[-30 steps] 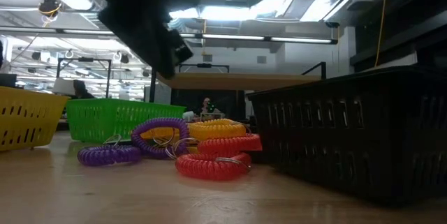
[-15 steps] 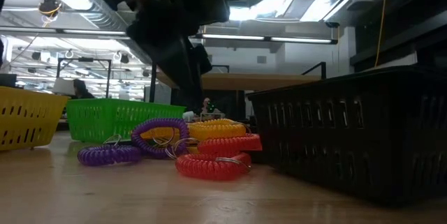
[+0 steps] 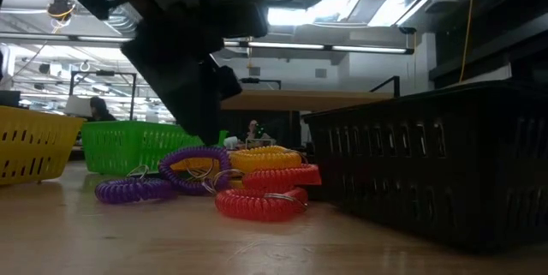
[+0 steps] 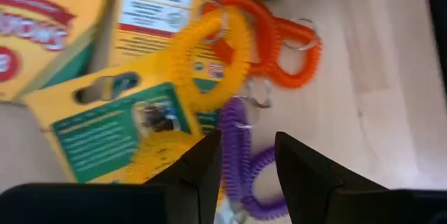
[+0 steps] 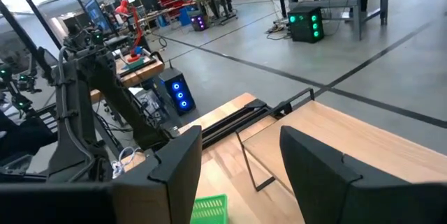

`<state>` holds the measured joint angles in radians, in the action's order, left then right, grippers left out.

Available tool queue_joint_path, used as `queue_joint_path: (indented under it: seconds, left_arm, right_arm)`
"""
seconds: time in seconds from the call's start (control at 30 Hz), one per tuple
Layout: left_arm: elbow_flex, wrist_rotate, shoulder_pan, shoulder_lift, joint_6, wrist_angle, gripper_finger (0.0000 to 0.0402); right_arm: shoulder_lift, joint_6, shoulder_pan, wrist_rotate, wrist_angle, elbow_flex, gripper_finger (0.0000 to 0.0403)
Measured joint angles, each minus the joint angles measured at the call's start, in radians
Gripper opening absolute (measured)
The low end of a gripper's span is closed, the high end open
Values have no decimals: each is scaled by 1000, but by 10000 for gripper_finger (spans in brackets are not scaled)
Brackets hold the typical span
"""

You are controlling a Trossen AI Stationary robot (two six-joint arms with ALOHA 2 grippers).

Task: Pick & Place Office Desk Supplies
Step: Put the violet spring keychain into the green basket

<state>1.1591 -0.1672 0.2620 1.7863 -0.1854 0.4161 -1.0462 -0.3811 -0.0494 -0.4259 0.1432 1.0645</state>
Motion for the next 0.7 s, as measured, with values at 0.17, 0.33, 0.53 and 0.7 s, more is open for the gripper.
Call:
queue_joint_path:
  seconds: [0.17, 0.33, 0.53, 0.7]
  left_arm:
    - [0, 67, -9, 0, 2, 5, 127]
    - [0, 8, -16, 0, 13, 3, 127]
    - [0, -5, 12, 15, 14, -6, 127]
    - [0, 20, 26, 68, -9, -12, 127]
  right_arm:
    - [0, -1, 0, 0, 0, 0, 197]
    - [0, -1, 0, 0, 0, 0, 197]
    - [0, -1, 0, 0, 0, 0, 197]
    - [0, -1, 0, 0, 0, 0, 197]
